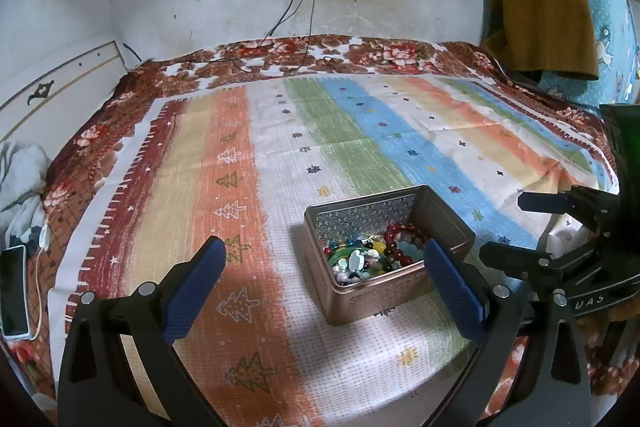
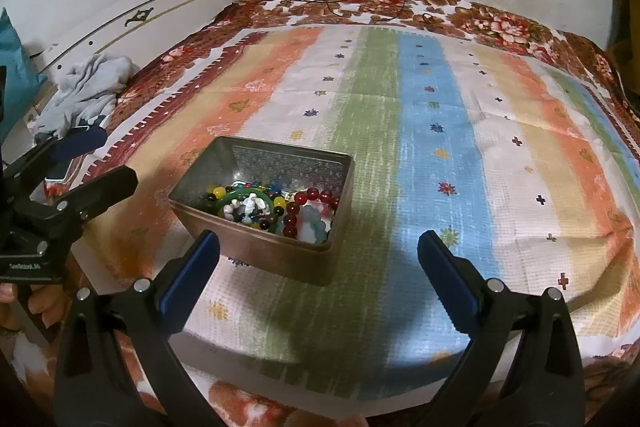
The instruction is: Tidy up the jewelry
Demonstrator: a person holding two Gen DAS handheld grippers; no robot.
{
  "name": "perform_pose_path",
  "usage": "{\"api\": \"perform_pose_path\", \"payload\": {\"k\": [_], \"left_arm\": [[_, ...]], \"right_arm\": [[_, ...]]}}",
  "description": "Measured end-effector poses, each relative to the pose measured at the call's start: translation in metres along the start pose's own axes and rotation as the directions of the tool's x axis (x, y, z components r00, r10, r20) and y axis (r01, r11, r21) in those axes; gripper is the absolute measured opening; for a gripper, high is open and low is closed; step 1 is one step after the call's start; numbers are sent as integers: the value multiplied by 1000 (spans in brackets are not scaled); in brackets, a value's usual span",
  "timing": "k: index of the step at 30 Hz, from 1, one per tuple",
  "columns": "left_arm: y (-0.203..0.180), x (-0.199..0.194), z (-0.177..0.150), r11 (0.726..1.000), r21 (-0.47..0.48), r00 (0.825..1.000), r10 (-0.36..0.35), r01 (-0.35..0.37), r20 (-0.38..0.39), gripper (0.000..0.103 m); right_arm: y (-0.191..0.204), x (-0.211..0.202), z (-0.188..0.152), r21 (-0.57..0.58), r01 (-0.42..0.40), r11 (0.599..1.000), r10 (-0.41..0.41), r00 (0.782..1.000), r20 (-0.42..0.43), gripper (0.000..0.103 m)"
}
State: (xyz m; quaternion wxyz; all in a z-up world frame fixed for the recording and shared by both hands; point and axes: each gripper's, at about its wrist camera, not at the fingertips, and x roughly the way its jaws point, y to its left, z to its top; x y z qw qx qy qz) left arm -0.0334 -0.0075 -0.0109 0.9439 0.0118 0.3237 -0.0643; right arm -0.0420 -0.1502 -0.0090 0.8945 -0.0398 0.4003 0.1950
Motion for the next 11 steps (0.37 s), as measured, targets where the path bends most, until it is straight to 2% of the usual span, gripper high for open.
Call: {"api": "perform_pose_path", "payload": {"k": [11], "left_arm": [[2,5,0,1000,-6,1000,-16,16,-22,97]], "right_arm": [[2,0,0,-7,1,1000,-1,1000,-2,98]]}}
